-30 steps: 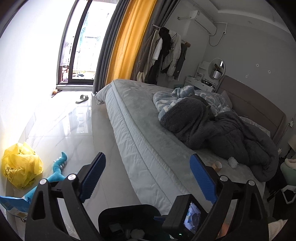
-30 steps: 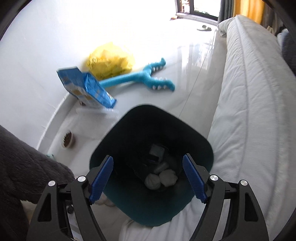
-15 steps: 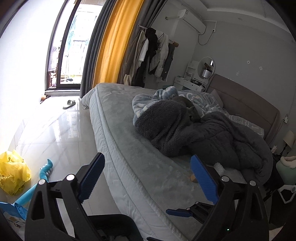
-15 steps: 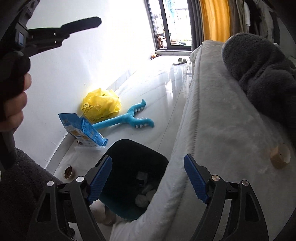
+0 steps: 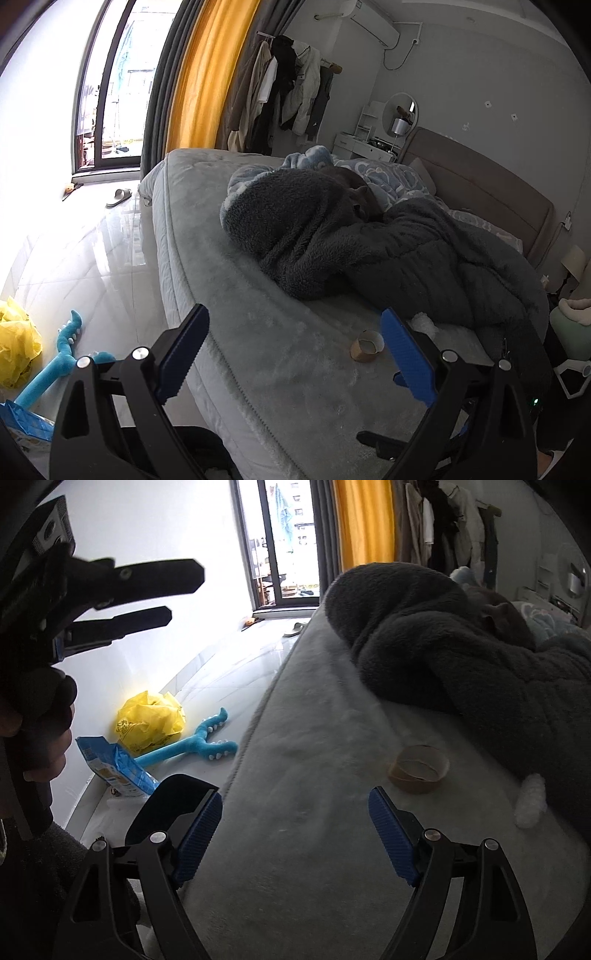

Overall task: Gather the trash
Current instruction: 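Move both tools back toward the tape roll and remaining bubble wrap, then close the left tool on the cardboard tape roll while the right closes on bubble wrap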

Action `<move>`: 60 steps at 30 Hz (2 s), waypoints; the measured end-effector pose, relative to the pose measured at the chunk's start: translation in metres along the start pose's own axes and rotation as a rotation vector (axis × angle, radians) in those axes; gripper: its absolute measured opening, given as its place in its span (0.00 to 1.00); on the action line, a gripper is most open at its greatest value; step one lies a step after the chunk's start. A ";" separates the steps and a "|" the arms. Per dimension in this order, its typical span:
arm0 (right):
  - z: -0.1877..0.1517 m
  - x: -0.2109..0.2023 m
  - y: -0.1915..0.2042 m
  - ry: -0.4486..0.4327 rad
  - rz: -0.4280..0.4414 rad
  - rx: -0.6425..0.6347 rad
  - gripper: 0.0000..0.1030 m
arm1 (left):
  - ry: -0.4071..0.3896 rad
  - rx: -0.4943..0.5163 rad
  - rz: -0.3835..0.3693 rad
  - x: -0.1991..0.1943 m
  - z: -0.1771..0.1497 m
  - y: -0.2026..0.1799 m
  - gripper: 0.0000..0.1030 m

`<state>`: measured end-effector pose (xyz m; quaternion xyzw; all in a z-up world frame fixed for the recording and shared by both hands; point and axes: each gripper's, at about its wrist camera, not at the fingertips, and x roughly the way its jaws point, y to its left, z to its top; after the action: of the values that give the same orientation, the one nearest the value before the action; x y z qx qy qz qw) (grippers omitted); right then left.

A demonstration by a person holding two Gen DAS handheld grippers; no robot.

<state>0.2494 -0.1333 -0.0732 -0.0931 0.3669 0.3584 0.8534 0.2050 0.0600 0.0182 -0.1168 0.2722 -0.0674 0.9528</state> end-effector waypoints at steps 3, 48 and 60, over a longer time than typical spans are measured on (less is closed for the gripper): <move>-0.005 -0.010 -0.022 -0.018 -0.030 0.046 0.80 | 0.011 0.002 -0.014 0.009 -0.001 -0.010 0.93; -0.046 -0.006 -0.208 -0.118 -0.207 0.540 0.65 | 0.235 0.288 -0.129 0.150 -0.069 -0.112 0.90; -0.048 -0.004 -0.214 -0.123 -0.136 0.579 0.32 | 0.269 0.278 -0.084 0.168 -0.077 -0.112 0.83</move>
<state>0.3665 -0.3112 -0.1267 0.1515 0.3942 0.1858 0.8872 0.2983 -0.0948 -0.1010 0.0146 0.3799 -0.1588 0.9112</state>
